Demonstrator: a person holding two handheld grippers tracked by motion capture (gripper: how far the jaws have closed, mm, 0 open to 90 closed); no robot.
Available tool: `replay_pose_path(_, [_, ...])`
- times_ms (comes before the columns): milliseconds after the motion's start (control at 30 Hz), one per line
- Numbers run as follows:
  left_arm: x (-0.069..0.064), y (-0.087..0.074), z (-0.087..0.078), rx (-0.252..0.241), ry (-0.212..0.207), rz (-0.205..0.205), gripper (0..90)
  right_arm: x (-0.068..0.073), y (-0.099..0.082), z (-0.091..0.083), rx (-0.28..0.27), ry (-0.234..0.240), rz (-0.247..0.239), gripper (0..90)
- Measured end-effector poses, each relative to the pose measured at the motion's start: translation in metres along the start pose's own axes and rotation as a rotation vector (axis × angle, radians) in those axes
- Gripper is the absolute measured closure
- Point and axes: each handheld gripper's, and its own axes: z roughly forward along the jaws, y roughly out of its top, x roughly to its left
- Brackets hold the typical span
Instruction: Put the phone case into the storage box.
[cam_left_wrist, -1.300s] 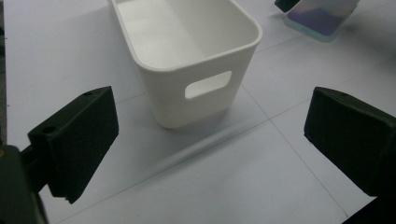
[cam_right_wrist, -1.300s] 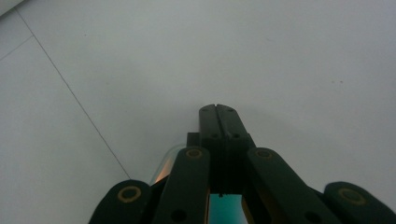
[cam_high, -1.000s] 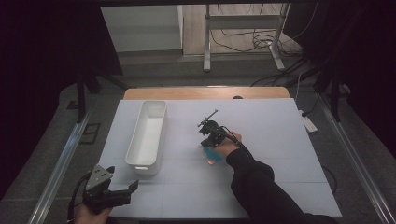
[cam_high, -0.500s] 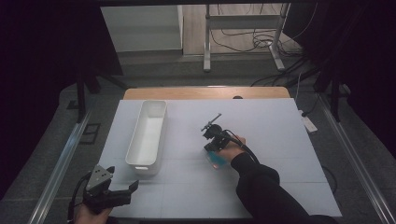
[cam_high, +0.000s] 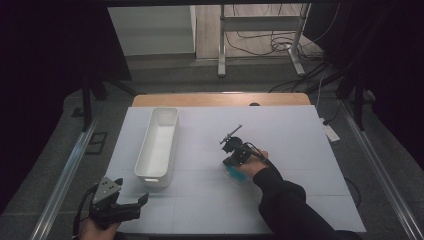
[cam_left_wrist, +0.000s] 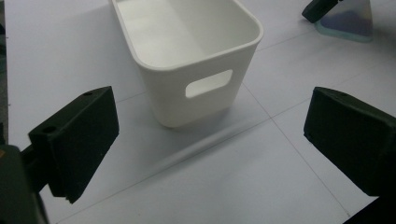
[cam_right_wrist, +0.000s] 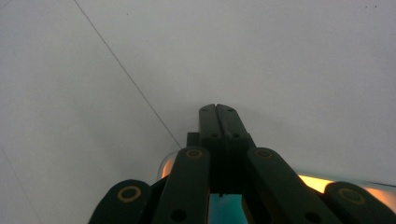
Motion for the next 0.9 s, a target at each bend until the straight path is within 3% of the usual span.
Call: replay_pose_path(900, [0.000,0.000,0.000,0.005,0.001,0.005,4.1,0.003,-0.029,-0.016,0.018,0.023,-0.022,89.3])
